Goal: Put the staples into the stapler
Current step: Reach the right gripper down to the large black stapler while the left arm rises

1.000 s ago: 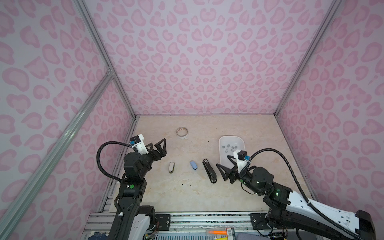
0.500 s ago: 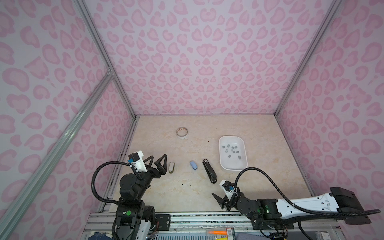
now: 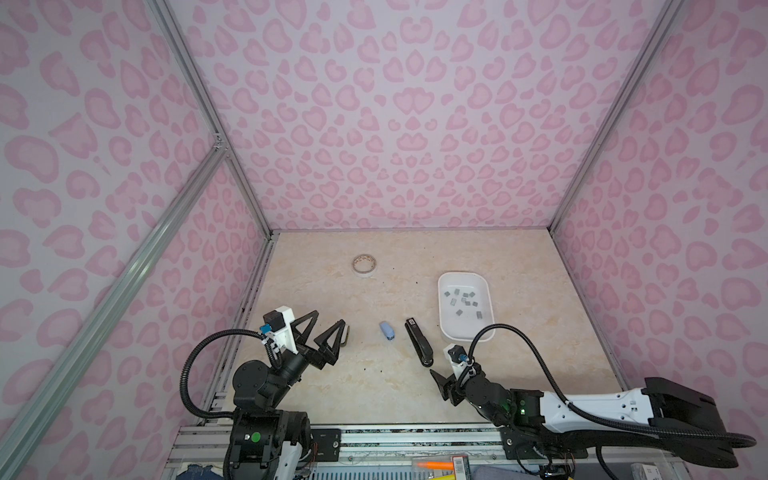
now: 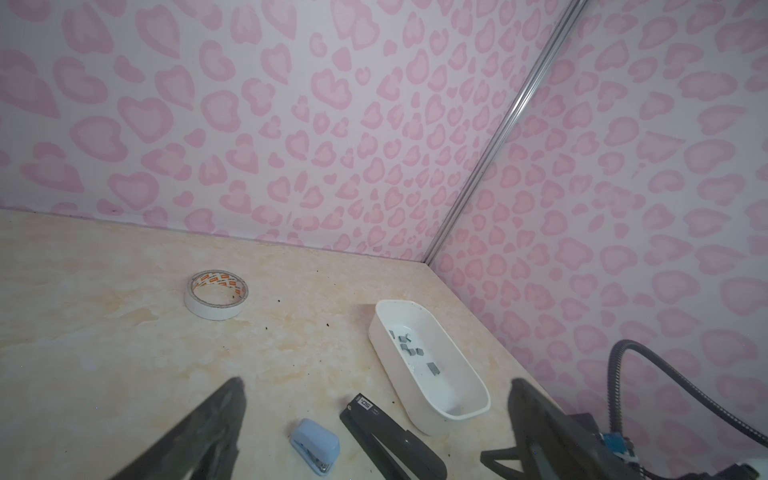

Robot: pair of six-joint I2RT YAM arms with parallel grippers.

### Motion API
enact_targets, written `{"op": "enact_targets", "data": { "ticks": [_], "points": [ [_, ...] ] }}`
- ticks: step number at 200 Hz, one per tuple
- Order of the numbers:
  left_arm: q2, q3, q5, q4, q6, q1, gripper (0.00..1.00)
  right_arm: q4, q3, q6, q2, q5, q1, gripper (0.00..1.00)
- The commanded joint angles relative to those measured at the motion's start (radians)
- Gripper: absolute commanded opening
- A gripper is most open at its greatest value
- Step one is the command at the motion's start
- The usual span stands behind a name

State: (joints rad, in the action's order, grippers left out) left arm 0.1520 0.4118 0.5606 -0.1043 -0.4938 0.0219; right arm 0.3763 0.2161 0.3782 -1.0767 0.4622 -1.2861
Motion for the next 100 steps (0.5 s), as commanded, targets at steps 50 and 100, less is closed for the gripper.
{"op": "enact_targets", "data": {
  "ticks": [50, 100],
  "points": [
    [0.175, 0.022, 0.048, 0.136, 0.036, 0.060, 0.98, 0.102, 0.150, 0.013, -0.373, -0.016, 0.011, 0.78],
    [0.168, -0.107, -0.094, 0.245, 0.061, 0.173, 0.98, 0.162, 0.188, 0.002, -0.569, 0.020, 0.040, 0.78]
  ]
}}
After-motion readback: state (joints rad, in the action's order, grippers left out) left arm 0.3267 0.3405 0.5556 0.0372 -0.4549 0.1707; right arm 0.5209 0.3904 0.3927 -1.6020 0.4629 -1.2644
